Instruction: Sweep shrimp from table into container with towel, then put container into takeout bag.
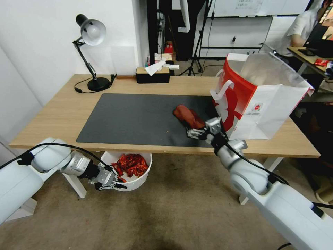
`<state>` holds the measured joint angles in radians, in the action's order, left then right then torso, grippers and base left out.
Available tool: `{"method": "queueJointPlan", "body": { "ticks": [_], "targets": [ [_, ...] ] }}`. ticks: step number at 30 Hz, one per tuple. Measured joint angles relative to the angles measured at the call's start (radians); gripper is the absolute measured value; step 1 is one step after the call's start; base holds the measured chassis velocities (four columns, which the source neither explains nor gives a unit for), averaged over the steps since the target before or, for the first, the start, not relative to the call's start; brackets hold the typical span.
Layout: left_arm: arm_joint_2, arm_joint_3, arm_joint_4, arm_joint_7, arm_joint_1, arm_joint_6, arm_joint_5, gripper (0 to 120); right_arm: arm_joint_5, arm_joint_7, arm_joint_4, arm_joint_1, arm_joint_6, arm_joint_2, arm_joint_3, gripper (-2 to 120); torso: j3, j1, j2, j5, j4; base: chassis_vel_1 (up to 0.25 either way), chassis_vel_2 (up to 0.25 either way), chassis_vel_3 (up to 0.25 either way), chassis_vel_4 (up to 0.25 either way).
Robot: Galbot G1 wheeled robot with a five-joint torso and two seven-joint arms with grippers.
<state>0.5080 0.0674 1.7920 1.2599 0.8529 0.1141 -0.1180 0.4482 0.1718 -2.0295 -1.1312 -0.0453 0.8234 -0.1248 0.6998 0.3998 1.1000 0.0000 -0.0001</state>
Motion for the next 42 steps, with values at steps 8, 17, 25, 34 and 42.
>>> {"method": "queueJointPlan", "body": {
  "ticks": [8,17,25,34,42],
  "targets": [
    [0.003,0.004,0.009,-0.002,0.004,-0.003,0.000,0,-0.172,0.011,-0.050,-0.292,-0.162,0.107,-0.152,100,0.000,0.000,0.000,0.0001,-0.0001,0.000,0.000,0.000,0.000],
    [0.002,0.010,0.016,-0.003,0.012,-0.003,0.001,0,-0.255,0.029,-0.017,-0.450,-0.294,0.206,-0.180,100,0.000,0.000,0.000,0.0000,0.0001,0.000,0.000,0.000,0.000],
    [0.005,0.014,0.016,-0.003,0.017,-0.001,0.002,0,-0.295,0.041,0.045,-0.512,-0.371,0.248,-0.202,100,0.000,0.000,0.000,0.0000,0.0001,0.000,0.000,0.000,0.000],
    [0.007,0.017,0.011,-0.003,0.026,0.000,0.006,0,-0.297,0.041,0.075,-0.507,-0.384,0.258,-0.197,100,0.000,0.000,0.000,0.0000,0.0001,0.000,0.000,0.000,0.000],
    [0.002,0.032,0.043,0.000,0.064,0.004,0.014,0,-0.294,0.040,0.077,-0.494,-0.382,0.253,-0.195,100,0.000,0.000,0.000,0.0000,0.0002,0.000,0.000,0.000,0.000]
  ]
}}
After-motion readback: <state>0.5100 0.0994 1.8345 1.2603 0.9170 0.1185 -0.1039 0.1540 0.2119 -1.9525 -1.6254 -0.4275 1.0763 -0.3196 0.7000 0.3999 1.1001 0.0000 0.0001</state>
